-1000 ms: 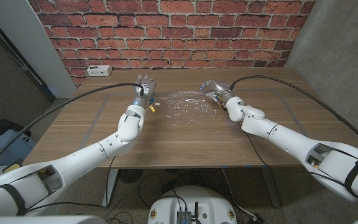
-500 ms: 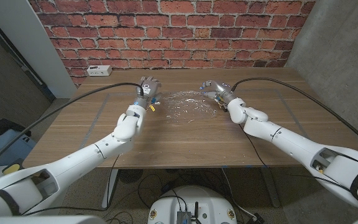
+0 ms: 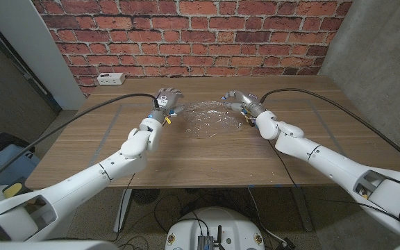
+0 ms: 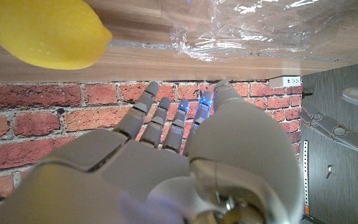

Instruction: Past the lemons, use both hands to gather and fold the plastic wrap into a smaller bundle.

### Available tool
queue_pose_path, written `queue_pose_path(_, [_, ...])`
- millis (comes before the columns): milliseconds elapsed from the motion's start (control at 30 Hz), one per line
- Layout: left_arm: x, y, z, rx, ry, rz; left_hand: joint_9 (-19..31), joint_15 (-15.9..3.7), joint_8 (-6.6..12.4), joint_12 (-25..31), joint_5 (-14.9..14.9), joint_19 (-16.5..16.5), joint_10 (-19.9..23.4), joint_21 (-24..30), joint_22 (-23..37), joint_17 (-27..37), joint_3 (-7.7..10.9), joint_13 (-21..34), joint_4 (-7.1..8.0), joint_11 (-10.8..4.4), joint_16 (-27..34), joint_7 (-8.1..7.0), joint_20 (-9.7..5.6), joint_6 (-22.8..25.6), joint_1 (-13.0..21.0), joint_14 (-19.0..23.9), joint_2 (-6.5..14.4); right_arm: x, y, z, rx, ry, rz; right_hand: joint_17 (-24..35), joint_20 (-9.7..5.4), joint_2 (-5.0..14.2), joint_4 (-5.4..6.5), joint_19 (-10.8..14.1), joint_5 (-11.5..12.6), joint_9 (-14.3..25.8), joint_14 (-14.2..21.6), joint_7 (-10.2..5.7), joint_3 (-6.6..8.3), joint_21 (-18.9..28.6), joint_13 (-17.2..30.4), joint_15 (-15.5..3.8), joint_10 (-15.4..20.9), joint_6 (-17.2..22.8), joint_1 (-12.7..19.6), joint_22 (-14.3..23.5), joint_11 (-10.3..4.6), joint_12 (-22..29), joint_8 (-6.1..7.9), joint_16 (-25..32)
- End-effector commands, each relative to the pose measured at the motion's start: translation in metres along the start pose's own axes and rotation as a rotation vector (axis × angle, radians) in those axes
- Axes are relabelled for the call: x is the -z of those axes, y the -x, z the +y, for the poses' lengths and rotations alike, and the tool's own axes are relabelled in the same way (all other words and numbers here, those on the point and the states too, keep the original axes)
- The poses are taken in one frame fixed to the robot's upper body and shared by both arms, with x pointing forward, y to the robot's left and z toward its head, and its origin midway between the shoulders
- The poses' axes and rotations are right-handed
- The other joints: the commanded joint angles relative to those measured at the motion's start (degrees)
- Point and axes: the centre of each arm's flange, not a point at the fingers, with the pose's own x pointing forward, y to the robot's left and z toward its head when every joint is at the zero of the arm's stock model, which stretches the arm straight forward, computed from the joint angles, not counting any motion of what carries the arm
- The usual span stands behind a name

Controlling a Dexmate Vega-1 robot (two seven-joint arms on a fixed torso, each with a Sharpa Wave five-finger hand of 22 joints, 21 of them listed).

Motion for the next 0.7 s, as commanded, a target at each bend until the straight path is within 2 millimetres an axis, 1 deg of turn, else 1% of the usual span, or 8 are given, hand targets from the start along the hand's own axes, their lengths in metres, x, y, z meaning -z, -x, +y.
queue_pose_path(33, [-0.005, 0.013, 0.006, 0.055, 0.087, -0.055, -0.5, 0.04, 0.59, 0.0, 0.1, -0.3, -0.5, -0.3, 0.2, 0.3, -1.21, 0.2, 0.51, 0.34, 0.0, -0.13, 0.75, 0.7, -2.1, -0.7, -0.8, -0.007, 0.015, 0.002, -0.012, -0.027, -0.018, 0.3, 0.18, -0.05, 0.6, 0.1, -0.3, 0.1, 0.6, 0.02, 0.32, 0.2, 0.3, -4.19, 0.2, -0.2, -0.7, 0.2, 0.23, -0.1, -0.28, 0.3])
queue_pose_path(100, [-0.005, 0.014, 0.006, 0.063, 0.091, -0.063, -0.7, 0.09, 0.75, 0.1, 0.2, -0.6, -0.5, -0.4, 0.2, 0.3, -1.57, 0.2, 0.64, 0.45, 0.0, 0.02, 0.78, 1.1, -2.6, -0.8, -1.2, -0.008, 0.018, 0.002, -0.013, -0.027, -0.019, 0.3, 0.26, -0.07, 0.71, 0.1, -0.3, 0.1, 0.6, 0.06, 0.41, 0.1, 0.3, -4.17, 0.2, -0.2, -0.9, 0.2, 0.26, -0.1, -0.25, 0.3])
queue_pose_path(167, [-0.006, 0.015, 0.007, 0.07, 0.091, -0.074, -1.1, 0.42, 1.05, 0.2, 0.3, -0.9, -0.5, -0.6, 0.1, 0.3, -2.28, 0.2, 0.81, 0.46, 0.0, 0.39, 0.91, 1.9, -3.5, -1.1, -2.2, -0.009, 0.021, 0.002, -0.014, -0.031, -0.02, 0.3, 0.26, -0.07, 0.86, 0.0, -0.4, 0.1, 0.6, 0.03, 0.49, 0.1, 0.3, -4.19, 0.2, -0.3, -1.1, 0.2, 0.26, 0.0, -0.24, 0.2])
queue_pose_path(300, [-0.008, 0.018, 0.009, 0.089, 0.08, -0.092, -1.3, 0.76, 1.08, 0.2, 0.5, -1.2, -0.6, -0.8, 0.1, 0.2, -2.92, 0.2, 0.84, 0.58, -0.1, 0.4, 1.16, 2.1, -4.2, -1.4, -3.1, -0.011, 0.026, 0.004, -0.011, -0.036, -0.018, 0.3, 0.31, -0.12, 1.04, 0.0, -0.3, 0.1, 0.6, 0.09, 0.62, 0.1, 0.3, -4.14, 0.2, -0.3, -1.4, 0.2, 0.29, 0.0, -0.19, 0.2])
queue_pose_path(433, [-0.01, 0.021, 0.011, 0.107, 0.064, -0.11, -1.7, 1.24, 1.13, -0.1, 0.8, -1.4, -1.6, -1.0, 0.1, 0.2, -3.78, 0.1, 0.66, 0.71, -0.2, 0.12, 1.43, 2.4, -4.9, -2.1, -4.6, -0.013, 0.03, 0.005, -0.004, -0.041, -0.014, 0.4, 0.31, -0.11, 1.18, 0.0, -0.3, 0.1, 0.6, 0.14, 0.77, 0.1, 0.3, -4.12, 0.2, -0.4, -1.6, 0.2, 0.33, 0.0, -0.15, 0.1])
queue_pose_path(533, [-0.012, 0.023, 0.012, 0.121, 0.053, -0.124, -1.9, 1.4, 1.17, -0.2, 1.0, -1.6, -2.1, -1.1, 0.1, 0.1, -4.1, 0.1, 0.5, 0.8, -0.3, -0.2, 1.54, 2.7, -5.1, -2.5, -5.2, -0.014, 0.034, 0.006, -0.002, -0.044, -0.012, 0.3, 0.32, -0.13, 1.25, 0.0, -0.3, 0.1, 0.6, 0.23, 0.91, 0.1, 0.3, -4.09, 0.3, -0.3, -1.7, 0.2, 0.41, 0.1, -0.07, 0.1])
queue_pose_path(600, [-0.013, 0.024, 0.013, 0.131, 0.05, -0.131, -2.1, 1.59, 1.35, -0.3, 1.2, -1.8, -2.4, -1.3, 0.0, 0.1, -4.42, 0.1, 0.29, 0.83, -0.3, 0.34, 1.77, 3.3, -5.1, -2.9, -5.8, -0.015, 0.035, 0.006, -0.001, -0.048, -0.012, 0.3, 0.35, -0.16, 1.26, -0.1, -0.3, 0.1, 0.7, 0.26, 1.0, 0.1, 0.3, -4.09, 0.4, -0.2, -1.7, 0.2, 0.48, 0.1, -0.04, 0.1])
queue_pose_path(700, [-0.014, 0.026, 0.014, 0.144, 0.036, -0.139, -2.3, 1.76, 1.42, -0.2, 1.4, -2.6, -2.6, -1.7, 0.0, 0.1, -4.74, 0.0, 0.12, 0.91, -0.3, 0.65, 2.23, 3.6, -5.2, -3.1, -6.4, -0.017, 0.037, 0.007, -0.002, -0.052, -0.019, 0.3, 0.35, -0.17, 1.29, -0.1, -0.3, 0.1, 0.7, 0.33, 1.12, 0.1, 0.3, -4.08, 0.5, -0.1, -1.8, 0.2, 0.39, 0.2, 0.03, 0.1])
